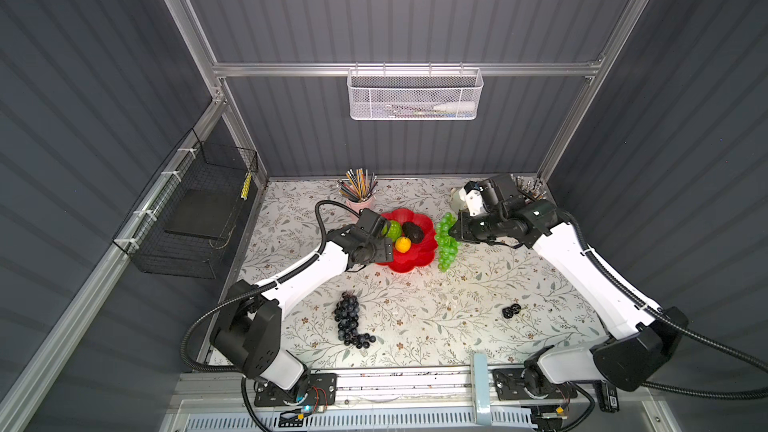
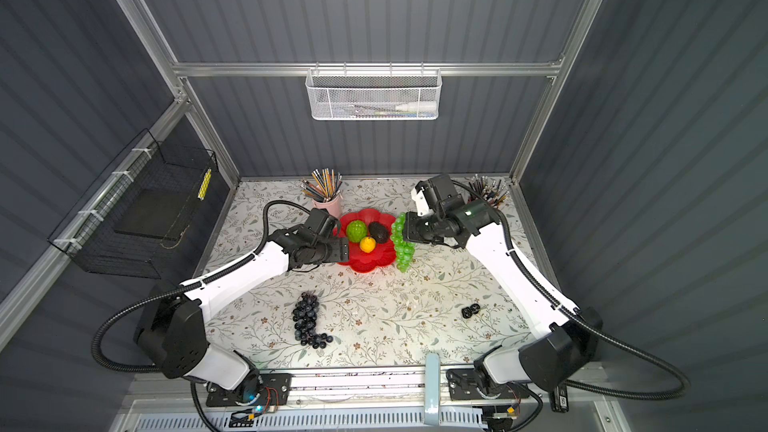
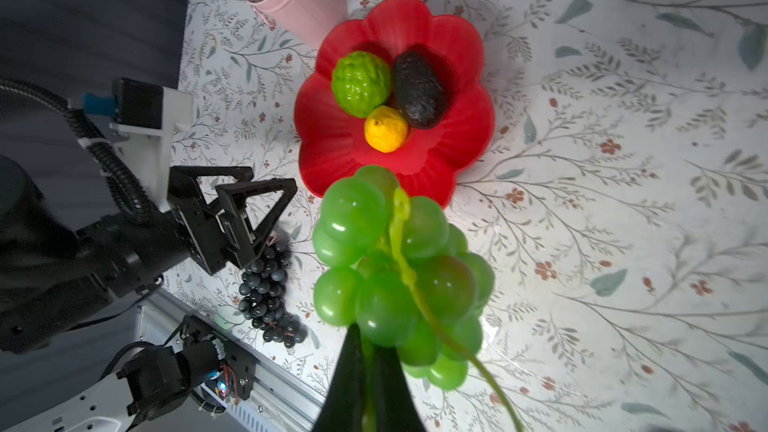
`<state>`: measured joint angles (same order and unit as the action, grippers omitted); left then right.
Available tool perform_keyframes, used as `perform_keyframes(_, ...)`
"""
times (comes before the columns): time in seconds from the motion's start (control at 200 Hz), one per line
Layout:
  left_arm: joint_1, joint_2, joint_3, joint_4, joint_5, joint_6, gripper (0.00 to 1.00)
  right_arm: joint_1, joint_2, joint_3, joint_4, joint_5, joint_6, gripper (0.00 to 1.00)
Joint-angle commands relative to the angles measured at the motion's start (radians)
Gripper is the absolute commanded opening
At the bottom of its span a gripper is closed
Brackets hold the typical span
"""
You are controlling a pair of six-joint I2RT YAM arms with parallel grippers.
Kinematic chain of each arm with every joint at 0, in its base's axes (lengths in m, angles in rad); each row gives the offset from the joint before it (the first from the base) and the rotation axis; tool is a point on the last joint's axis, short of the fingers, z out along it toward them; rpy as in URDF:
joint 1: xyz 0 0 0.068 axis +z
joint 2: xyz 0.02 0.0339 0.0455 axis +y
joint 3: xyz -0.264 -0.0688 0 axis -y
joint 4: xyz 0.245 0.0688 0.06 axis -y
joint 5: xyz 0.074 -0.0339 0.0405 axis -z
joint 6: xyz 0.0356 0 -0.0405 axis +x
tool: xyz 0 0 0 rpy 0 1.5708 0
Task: Place and organize the fake fruits in the fruit bowl
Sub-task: 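Carry the green grapes toward the red bowl with the right gripper, then lower the green grapes into the red bowl and open the right gripper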
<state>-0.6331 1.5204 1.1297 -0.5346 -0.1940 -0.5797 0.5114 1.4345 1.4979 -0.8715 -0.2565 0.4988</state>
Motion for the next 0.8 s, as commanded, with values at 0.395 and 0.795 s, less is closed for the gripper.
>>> perform_keyframes(0.395,0.015,-0.119,-0.098,-0.005,-0.064,-0.057,0.91,0.127,0.293,0.153,0.321,-0.122,0.168,0.0)
perform_keyframes(0.795,0.021,-0.155,-0.128,0.001,-0.074,-0.055,0.93,0.148,0.385,0.057,0.509,-0.161,0.26,0.0)
